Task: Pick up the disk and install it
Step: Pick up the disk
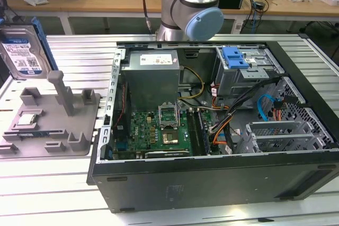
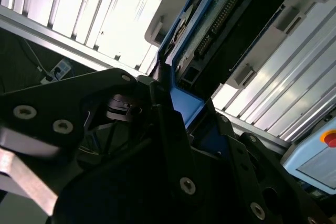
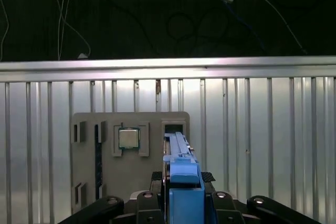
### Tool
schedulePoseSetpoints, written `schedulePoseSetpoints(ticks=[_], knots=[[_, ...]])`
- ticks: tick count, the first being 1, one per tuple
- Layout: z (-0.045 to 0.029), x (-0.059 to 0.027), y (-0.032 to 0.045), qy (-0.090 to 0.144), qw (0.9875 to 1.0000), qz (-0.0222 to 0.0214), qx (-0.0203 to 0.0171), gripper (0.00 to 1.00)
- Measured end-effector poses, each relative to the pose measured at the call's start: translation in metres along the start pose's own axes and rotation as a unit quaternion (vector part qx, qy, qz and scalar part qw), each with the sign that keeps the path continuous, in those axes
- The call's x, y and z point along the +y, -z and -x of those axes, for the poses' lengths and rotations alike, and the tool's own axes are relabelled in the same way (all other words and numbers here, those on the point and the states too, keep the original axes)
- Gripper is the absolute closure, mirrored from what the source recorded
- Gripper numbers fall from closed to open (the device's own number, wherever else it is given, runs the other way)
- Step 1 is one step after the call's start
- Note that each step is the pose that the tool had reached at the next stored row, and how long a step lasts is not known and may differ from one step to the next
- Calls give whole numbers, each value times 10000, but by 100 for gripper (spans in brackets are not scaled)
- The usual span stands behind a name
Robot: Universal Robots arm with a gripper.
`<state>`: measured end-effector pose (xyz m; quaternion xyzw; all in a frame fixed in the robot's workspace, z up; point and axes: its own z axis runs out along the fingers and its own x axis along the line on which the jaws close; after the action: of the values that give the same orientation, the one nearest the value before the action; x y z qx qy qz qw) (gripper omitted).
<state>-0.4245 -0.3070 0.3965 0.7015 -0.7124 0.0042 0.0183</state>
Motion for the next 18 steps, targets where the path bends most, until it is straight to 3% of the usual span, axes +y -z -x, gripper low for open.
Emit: schedulePoseSetpoints(ticks=[3, 8, 11, 15, 18], knots=[[-3, 2, 109, 0, 10000, 0, 0, 63], [-11, 7, 357, 0, 10000, 0, 0, 63], [-14, 9, 451, 0, 10000, 0, 0, 63], [-22, 12, 665, 1, 10000, 0, 0, 63], [-33, -15, 747, 0, 10000, 1, 1, 63]])
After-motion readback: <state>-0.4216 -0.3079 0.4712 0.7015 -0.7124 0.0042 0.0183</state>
